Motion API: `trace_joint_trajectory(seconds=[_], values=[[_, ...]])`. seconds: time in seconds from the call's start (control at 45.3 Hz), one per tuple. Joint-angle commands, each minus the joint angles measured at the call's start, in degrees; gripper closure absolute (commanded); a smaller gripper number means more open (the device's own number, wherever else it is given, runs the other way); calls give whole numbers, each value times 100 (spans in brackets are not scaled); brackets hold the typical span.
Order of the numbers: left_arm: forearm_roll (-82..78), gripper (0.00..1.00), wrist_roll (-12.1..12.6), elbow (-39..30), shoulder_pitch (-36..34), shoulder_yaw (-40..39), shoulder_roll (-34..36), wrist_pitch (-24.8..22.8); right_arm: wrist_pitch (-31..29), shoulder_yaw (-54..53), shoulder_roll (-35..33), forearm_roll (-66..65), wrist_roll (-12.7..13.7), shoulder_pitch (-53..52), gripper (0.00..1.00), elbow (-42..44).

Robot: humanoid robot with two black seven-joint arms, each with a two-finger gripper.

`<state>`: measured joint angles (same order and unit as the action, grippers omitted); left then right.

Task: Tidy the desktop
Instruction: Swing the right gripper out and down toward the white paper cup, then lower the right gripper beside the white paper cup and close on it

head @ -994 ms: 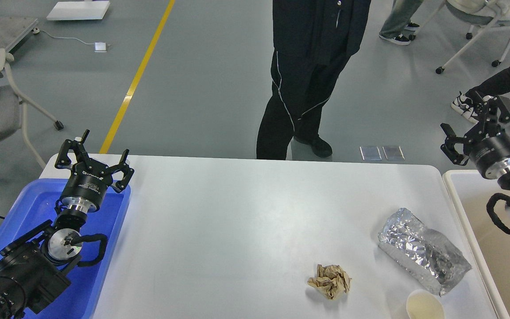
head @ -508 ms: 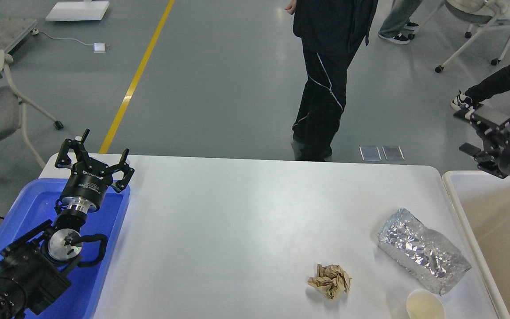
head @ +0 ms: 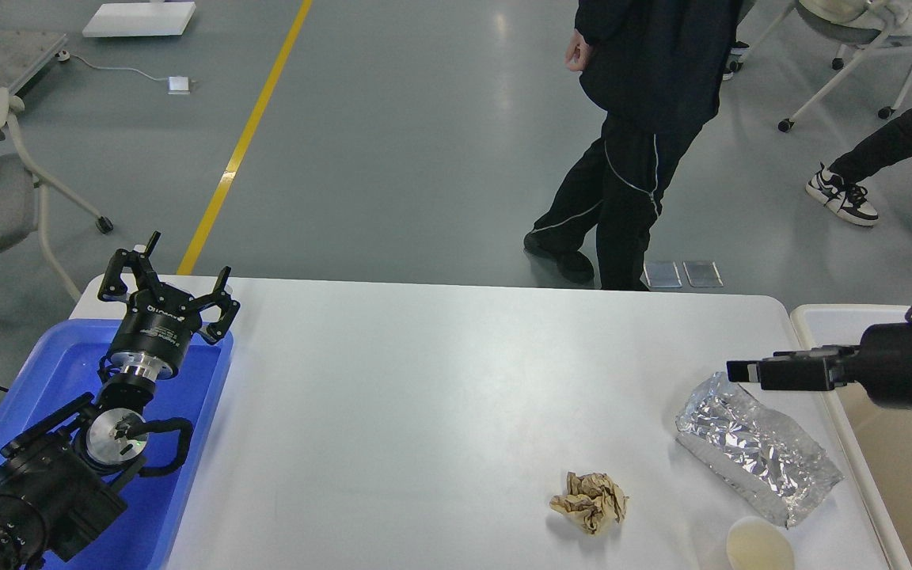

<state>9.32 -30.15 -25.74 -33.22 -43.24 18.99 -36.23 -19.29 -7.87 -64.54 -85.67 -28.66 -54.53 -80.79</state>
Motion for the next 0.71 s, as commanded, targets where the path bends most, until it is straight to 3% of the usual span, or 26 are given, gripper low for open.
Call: trace_joint_trajectory(seconds=[0.0,0.133,0.685], values=[[0,0,0,-1,0,0,0,2,4,733,-41,-1320,-193,30,0,-587],[0,0,0,-1,0,0,0,-6,22,1032,258,-1646,-193,170,0,-544],[0,0,0,-1,0,0,0,-6,321,1077,144,-1725,-193,663,2,-298]])
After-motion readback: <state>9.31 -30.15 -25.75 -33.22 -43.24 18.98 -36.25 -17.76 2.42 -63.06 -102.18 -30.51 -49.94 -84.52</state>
